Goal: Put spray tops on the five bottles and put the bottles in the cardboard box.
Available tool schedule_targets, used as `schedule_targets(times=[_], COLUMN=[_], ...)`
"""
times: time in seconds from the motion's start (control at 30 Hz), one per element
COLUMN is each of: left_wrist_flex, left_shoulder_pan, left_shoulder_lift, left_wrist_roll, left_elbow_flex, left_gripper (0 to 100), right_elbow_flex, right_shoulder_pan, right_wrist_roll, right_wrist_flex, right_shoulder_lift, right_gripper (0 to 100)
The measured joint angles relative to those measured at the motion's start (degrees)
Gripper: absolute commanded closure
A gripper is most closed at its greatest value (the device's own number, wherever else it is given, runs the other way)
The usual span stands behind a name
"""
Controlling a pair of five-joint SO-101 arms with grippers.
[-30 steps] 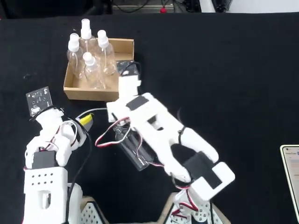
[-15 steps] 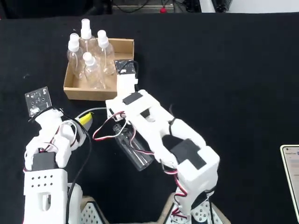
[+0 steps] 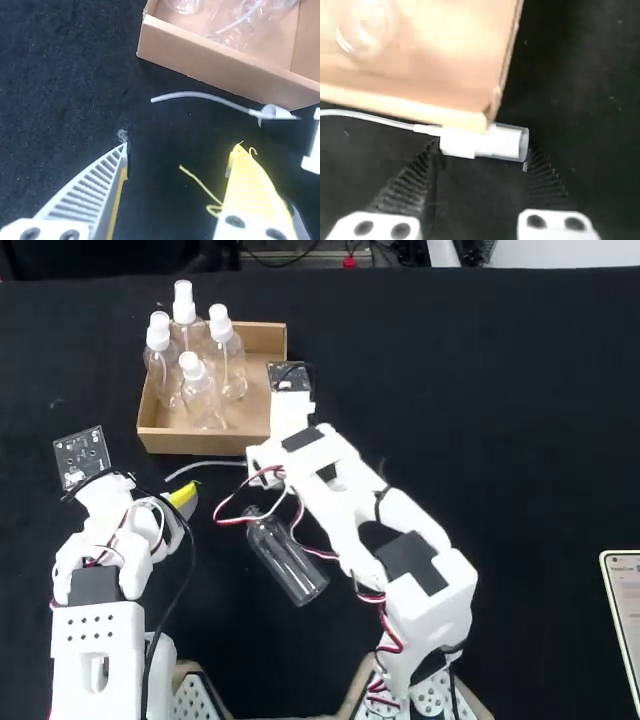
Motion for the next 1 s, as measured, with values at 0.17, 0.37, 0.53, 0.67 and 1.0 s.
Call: schedule_targets(times=[0.17,0.37,0.53,0.67,1.0], left_wrist_flex=[0.0,0.0,0.0,0.0,0.0], left_shoulder_pan=[0.0,0.0,0.0,0.0,0.0], left_shoulder_lift=[0.0,0.0,0.0,0.0,0.0], left_wrist_roll=[-0.3,-1.1,-1.1,-1.1,-1.1], left_elbow_flex=[0.0,0.0,0.0,0.0,0.0], left_gripper=[70,70,70,70,70], right_elbow_flex=[-1.3,-1.2,-1.2,-1.2,-0.2], right_shoulder_pan=[3.8,12.5,16.7,20.4,35.3], right_wrist_roll=[5.5,10.3,10.3,11.2,48.4], right_wrist_flex=[8.4,16.0,20.0,26.5,34.0], right_shoulder_lift=[-0.2,-3.6,-12.7,-20.9,-27.5], right_gripper=[88.5,88.5,88.5,88.5,88.6])
